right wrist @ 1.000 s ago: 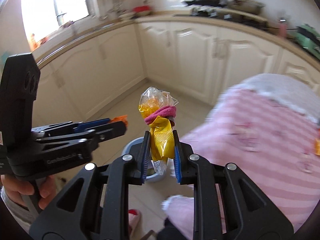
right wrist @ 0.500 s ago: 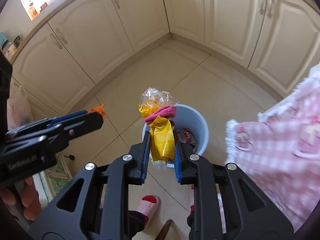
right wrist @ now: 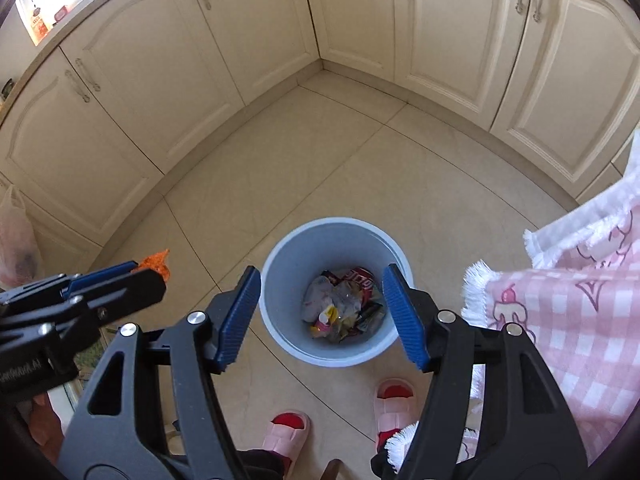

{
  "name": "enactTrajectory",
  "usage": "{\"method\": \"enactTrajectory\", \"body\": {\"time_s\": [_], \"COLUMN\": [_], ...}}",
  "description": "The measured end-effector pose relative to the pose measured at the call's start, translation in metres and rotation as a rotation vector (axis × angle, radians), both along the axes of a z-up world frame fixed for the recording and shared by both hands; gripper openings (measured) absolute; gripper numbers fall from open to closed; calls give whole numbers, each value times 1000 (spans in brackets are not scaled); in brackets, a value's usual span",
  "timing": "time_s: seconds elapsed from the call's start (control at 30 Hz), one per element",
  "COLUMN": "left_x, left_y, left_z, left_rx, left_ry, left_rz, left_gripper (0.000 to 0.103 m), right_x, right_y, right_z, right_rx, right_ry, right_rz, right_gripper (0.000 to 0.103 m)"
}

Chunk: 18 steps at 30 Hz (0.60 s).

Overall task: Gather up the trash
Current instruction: 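Open both tools to drop the peel and wrapper into the bin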

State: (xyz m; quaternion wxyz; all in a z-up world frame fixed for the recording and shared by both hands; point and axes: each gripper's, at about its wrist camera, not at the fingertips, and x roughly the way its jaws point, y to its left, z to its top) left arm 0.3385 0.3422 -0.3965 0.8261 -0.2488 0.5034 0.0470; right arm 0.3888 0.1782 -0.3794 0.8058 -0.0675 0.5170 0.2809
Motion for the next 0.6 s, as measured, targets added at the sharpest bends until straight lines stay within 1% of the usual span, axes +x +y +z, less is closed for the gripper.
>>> {"method": "enactTrajectory", "body": {"time_s": [0.1, 0.3, 0.47, 0.6], "left_x": [5, 16, 29, 39], "left_y": [-4, -13, -22, -32], "left_z": [-5, -12, -11, -6], "left_rx": [0, 24, 32, 44], "left_ry": [9, 25, 29, 21], "left_rz": [-9, -20, -35, -52], "left_gripper": [34, 34, 34, 34], "right_x": [0, -2, -4, -3], "right_y": [-9, -33, -48, -55], "right_z": [1, 5, 9, 13], "right_rx": [-9, -10, 3, 14], "right_ry": [-6, -31, -37, -48], "right_rz": [-13, -52, -76, -90], "right_gripper": [63, 63, 65, 66]}}
